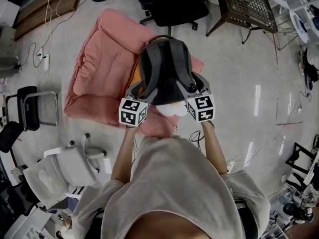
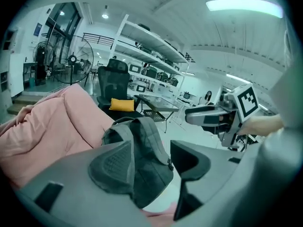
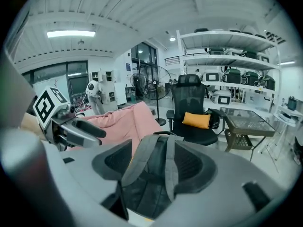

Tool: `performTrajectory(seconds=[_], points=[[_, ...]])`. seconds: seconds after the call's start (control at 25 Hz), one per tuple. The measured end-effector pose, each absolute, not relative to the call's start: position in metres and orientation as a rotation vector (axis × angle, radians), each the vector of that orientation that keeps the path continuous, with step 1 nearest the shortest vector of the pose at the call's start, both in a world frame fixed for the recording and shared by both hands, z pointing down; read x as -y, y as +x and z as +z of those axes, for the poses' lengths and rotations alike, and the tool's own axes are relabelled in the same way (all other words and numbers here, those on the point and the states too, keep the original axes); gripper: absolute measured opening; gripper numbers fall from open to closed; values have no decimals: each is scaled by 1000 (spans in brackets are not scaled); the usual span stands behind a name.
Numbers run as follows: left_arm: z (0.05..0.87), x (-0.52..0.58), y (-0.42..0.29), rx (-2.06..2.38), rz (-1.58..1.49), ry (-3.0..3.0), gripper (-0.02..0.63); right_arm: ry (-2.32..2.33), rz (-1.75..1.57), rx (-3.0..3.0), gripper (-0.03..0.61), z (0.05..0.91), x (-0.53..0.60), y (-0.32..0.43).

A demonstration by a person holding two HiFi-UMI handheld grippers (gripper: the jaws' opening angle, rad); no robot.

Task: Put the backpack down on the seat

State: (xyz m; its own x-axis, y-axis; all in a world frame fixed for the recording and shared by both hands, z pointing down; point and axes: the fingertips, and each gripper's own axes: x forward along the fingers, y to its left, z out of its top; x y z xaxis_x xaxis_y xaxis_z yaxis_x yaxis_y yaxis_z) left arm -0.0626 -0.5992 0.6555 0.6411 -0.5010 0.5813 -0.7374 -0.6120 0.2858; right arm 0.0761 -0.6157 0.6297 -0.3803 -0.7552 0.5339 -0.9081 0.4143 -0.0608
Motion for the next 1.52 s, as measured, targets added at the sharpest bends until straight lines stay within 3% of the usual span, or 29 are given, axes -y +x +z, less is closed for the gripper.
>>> performTrajectory(seconds=[0.28,1.0,1.52], points=[[625,588,-59,1016,563,2417,249,1445,444,2270,238,611,597,85],[524,605,-44,1182,422,2589,53,1575,231,2358,14,522,601,117],[487,609,-32,1202,334,2655,26,1559,134,2409,-2,488,600,119]])
